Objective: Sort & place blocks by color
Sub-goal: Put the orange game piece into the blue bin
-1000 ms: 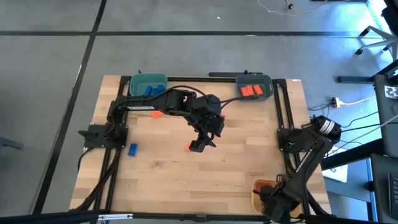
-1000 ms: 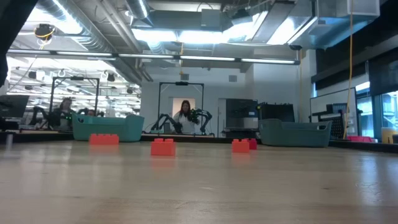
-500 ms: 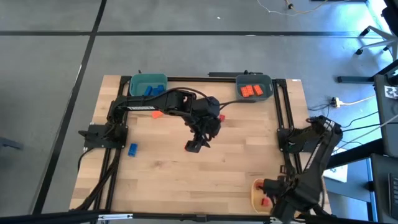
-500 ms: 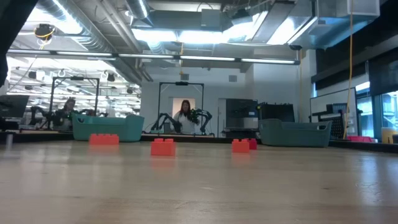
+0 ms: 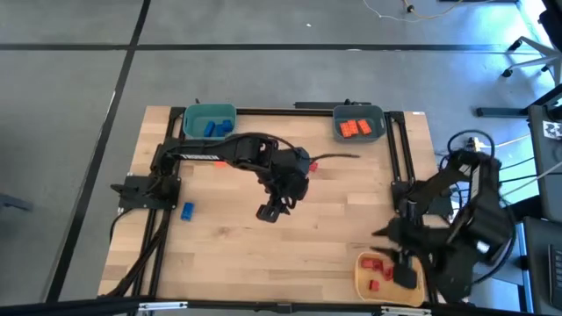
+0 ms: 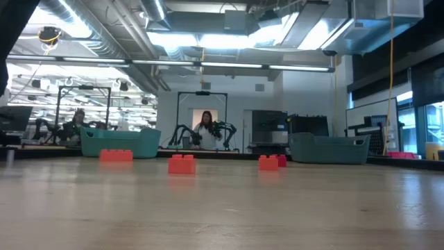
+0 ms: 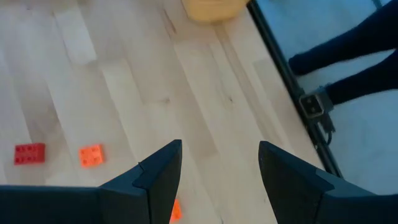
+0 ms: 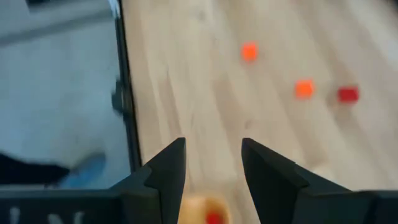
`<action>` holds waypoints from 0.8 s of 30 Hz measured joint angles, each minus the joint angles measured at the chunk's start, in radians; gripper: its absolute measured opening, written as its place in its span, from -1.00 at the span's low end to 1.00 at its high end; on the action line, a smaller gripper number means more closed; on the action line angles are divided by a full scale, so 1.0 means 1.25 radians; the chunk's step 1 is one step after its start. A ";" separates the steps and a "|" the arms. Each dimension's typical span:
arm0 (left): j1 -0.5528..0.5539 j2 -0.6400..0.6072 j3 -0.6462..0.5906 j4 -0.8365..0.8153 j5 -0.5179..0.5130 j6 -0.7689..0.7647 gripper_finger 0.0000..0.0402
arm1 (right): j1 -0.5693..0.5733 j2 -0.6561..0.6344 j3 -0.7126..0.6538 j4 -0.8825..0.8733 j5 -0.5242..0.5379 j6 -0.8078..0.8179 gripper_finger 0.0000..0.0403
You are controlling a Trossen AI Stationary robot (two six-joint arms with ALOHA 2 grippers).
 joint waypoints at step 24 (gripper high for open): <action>0.113 0.001 -0.458 0.506 -0.195 -0.014 0.02 | -0.129 -0.180 -0.006 0.000 0.218 -0.259 -0.21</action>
